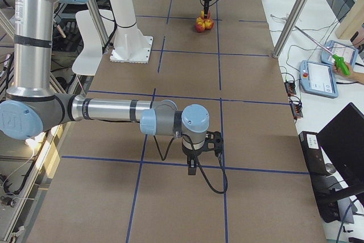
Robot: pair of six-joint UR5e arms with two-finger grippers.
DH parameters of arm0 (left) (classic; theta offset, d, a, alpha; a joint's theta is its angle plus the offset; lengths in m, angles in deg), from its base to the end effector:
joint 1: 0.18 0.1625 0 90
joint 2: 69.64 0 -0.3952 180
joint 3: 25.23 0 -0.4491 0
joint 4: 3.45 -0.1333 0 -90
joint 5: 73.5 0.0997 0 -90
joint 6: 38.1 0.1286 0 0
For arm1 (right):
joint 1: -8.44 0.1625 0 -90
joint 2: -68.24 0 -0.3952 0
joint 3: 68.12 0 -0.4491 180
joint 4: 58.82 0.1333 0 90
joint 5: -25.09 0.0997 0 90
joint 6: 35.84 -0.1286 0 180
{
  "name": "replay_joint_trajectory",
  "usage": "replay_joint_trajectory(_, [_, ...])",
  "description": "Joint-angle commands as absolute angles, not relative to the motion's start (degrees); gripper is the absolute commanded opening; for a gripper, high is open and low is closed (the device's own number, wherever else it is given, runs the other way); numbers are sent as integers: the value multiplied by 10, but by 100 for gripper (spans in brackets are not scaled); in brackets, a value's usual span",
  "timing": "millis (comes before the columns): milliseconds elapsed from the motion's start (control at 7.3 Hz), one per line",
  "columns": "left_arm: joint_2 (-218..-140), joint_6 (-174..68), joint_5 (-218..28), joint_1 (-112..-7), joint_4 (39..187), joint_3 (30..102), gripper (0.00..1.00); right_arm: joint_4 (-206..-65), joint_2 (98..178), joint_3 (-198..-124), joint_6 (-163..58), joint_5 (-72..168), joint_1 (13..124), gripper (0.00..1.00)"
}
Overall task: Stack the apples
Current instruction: 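Lower the apple onto the top of the cluster and open the left gripper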
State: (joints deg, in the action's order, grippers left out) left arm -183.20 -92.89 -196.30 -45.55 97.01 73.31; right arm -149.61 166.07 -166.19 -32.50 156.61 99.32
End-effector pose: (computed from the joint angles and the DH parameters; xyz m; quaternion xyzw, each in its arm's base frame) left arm 0.4359 -0.5322 0.2983 0.0245 0.4357 0.0229 0.8995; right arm 0.0556 -0.4932 0.6494 0.0086 -0.3544 -0.0184 0.9349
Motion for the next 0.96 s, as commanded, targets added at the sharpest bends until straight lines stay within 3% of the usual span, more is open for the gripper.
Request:
replay_joint_trajectory(0, [-1832,-929,-1963,-447,970,731,0,-1496,1661,-1661,-325,1567,993,100])
replay_joint_trajectory(137, [-1832,-929,-1963,-446,970,728,8,-1496,1661,-1662,-325,1566,993,100])
replay_joint_trajectory(274, [-1831,-929,-1963,-444,970,729,24,-1496,1661,-1661,-325,1567,993,100])
replay_joint_trajectory(548, [-1830,-929,-1962,-443,970,729,85,-1497,1661,-1661,-325,1566,993,100])
replay_joint_trajectory(685, [-1831,-928,-1962,-443,970,729,100,-1496,1661,-1661,-325,1567,993,100])
replay_joint_trajectory(822, [-1831,-928,-1962,-443,970,729,100,-1496,1661,-1661,-325,1566,993,100])
